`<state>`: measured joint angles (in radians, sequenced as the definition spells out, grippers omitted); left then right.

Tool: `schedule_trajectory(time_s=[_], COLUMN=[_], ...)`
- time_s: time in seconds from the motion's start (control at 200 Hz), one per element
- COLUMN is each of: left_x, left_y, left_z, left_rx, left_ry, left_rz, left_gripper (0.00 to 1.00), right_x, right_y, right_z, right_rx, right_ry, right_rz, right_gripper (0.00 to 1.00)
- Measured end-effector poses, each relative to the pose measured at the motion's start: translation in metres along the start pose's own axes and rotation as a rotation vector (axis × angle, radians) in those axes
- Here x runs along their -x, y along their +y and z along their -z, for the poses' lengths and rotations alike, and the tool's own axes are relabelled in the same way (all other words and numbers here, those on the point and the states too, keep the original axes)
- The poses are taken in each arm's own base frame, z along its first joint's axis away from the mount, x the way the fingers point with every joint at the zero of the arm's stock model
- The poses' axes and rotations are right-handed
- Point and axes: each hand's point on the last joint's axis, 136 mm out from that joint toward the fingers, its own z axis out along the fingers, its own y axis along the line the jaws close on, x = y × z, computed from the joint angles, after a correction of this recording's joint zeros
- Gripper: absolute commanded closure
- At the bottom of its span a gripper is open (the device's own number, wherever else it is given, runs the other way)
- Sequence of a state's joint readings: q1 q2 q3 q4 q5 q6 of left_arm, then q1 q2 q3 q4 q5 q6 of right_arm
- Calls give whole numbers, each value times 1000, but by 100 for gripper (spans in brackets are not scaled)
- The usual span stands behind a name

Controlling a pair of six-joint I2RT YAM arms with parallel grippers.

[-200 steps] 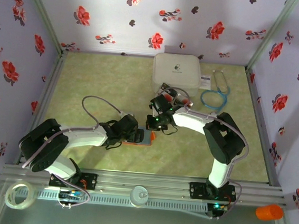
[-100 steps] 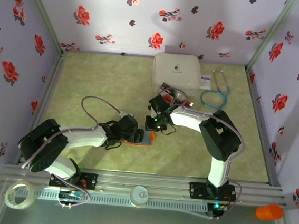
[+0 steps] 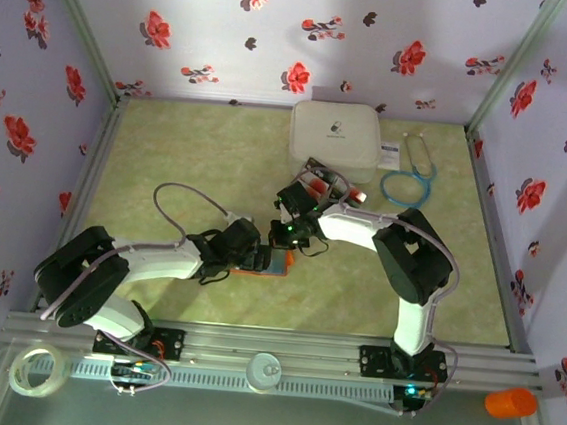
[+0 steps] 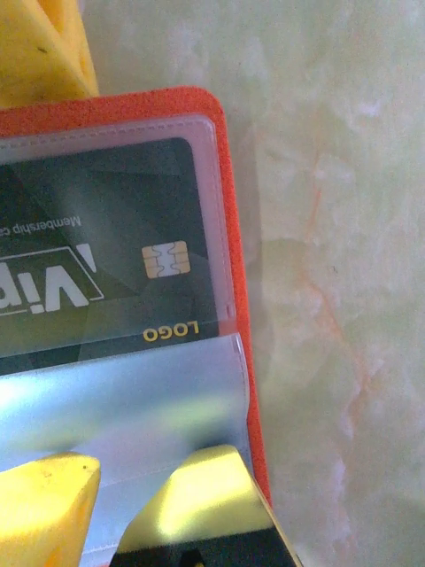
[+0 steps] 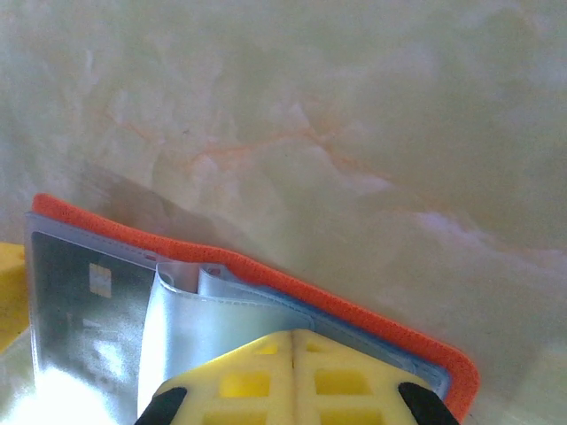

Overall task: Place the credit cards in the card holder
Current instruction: Flip over the card slot in the card holder.

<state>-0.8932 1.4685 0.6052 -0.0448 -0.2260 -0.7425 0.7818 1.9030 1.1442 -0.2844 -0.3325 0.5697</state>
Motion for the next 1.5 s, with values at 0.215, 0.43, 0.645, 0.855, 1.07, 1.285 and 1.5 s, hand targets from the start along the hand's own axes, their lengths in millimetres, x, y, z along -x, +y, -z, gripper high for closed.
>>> schedule_trajectory(time_s=[0.215,0.43,0.645,0.855,1.07,1.285,1.5], left_x=[0,-1,-1,-1,-1,-1,0], left_y=[4,7,9,9,9,9,8], left_z=[0,-1,-1,0,0,0,0], left_rx=[8,17,21,20,18,15,14], left_ry=[-17,-26,-32,-33,-35,-37,-38], left_rz=[1,1,2,2,3,4,4], left_gripper=[19,26,28,28,28,27,25], right_x=[0,0,6,5,6,6,8], right_y=[1,4,11,13,14,17,22], right_z=[0,1,16,20,14,7,7], right_rx=[5,17,28,39,61,90,138], right_ry=[1,3,-33,-46,-50,-42,-37], right_rz=[-9,-16,-19,-34,-61,-82,-104], right_gripper=[95,71,61,59,59,59,60])
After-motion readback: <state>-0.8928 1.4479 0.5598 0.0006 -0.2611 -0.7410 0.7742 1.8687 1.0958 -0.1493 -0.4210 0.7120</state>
